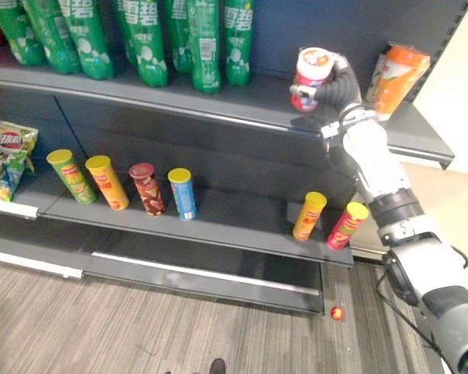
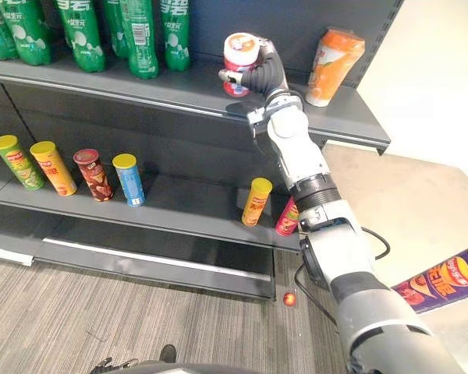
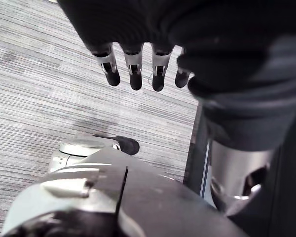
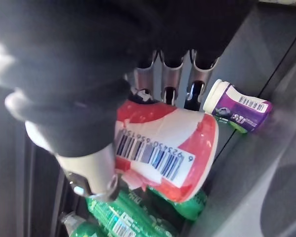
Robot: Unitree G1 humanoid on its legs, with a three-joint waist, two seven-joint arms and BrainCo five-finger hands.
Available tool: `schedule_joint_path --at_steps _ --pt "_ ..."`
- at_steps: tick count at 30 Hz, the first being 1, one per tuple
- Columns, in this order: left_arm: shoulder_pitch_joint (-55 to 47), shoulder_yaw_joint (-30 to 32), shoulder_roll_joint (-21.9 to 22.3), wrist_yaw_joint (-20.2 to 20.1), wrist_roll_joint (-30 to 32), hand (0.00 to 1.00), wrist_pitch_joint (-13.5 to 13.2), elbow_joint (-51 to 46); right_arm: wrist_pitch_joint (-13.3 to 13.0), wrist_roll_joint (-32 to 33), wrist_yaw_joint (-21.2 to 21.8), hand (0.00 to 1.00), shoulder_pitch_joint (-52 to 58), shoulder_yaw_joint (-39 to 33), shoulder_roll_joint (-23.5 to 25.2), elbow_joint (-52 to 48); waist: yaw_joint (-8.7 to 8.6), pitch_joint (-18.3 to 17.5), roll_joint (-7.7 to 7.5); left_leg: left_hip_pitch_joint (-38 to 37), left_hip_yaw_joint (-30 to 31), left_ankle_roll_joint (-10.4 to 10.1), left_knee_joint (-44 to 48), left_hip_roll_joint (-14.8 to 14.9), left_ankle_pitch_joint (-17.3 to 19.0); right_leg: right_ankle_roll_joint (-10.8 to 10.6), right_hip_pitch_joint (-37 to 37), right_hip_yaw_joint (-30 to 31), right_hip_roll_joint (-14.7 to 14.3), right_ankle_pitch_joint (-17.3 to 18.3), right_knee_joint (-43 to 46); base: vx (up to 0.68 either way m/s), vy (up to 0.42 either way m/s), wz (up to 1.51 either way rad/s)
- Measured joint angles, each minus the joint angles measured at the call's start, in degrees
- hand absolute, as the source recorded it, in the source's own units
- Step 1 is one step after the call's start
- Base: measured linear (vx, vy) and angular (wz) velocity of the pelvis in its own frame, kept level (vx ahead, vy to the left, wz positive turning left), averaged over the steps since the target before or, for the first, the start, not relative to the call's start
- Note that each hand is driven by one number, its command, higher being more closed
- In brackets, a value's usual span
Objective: Put the gum and the chips on the shelf.
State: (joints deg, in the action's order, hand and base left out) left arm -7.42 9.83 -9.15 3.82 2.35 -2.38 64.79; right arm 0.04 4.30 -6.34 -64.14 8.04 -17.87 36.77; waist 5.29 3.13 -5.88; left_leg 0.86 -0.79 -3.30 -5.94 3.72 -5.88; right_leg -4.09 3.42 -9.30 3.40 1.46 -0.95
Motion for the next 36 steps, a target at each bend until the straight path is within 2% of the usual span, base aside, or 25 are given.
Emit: schedule_joint_path --at_steps 5,20,21,26,36 --pt "0.9 -0.7 0.0 0.3 -0.1 0.0 0.0 -0.3 0.9 -2.1 -0.8 1.0 -2.6 -3.4 0.9 4.5 0.22 1.8 -0.18 0.1 0.1 -0.1 0.0 0.0 -0.1 0.0 0.0 -0.1 0.0 0.0 0.0 0.0 -0.002 0.01" --pt "1.7 -2.9 -0.1 0.4 -0.1 0.0 0.0 -1.1 1.3 -5.0 -0.6 1.0 -3.0 -3.7 1.2 7.0 0.3 3.4 0.0 0.1 -0.1 -0.1 0.0 0.2 -0.1 0.0 -0.1 0.0 -0.2 0.0 -0.1 0.0 0.0 0.0" --pt "1.6 -2.9 -0.1 0.4 -0.1 0.0 0.0 -1.2 1.2 -5.6 -0.6 0.0 -3.0 -3.7 1.2 7.0 0.37 3.6 0.09 0.0 -0.1 -0.2 0.0 0.1 0.0 0.0 -0.1 0.0 -0.2 0.0 -0.1 0.0 0.0 0.0" --pt "1.5 -3.1 0.1 0.5 -0.2 0.0 -0.1 -2.8 0.6 -5.7 -0.7 0.0 -3.0 -3.9 1.6 6.7 0.39 5.7 0.41 -0.1 -0.3 -0.4 0.0 -0.2 0.2 -0.1 0.0 0.0 0.1 0.1 0.0 0.0 0.0 0.0" --pt "1.5 -3.3 0.0 0.8 -1.7 0.0 -0.1 -3.2 0.1 -6.1 -0.7 0.0 -3.0 -5.5 2.5 6.9 0.52 6.6 0.28 -1.3 -1.1 -0.1 0.0 -0.8 0.7 -0.4 1.0 0.4 0.8 0.4 -0.1 0.0 -0.001 -0.01"
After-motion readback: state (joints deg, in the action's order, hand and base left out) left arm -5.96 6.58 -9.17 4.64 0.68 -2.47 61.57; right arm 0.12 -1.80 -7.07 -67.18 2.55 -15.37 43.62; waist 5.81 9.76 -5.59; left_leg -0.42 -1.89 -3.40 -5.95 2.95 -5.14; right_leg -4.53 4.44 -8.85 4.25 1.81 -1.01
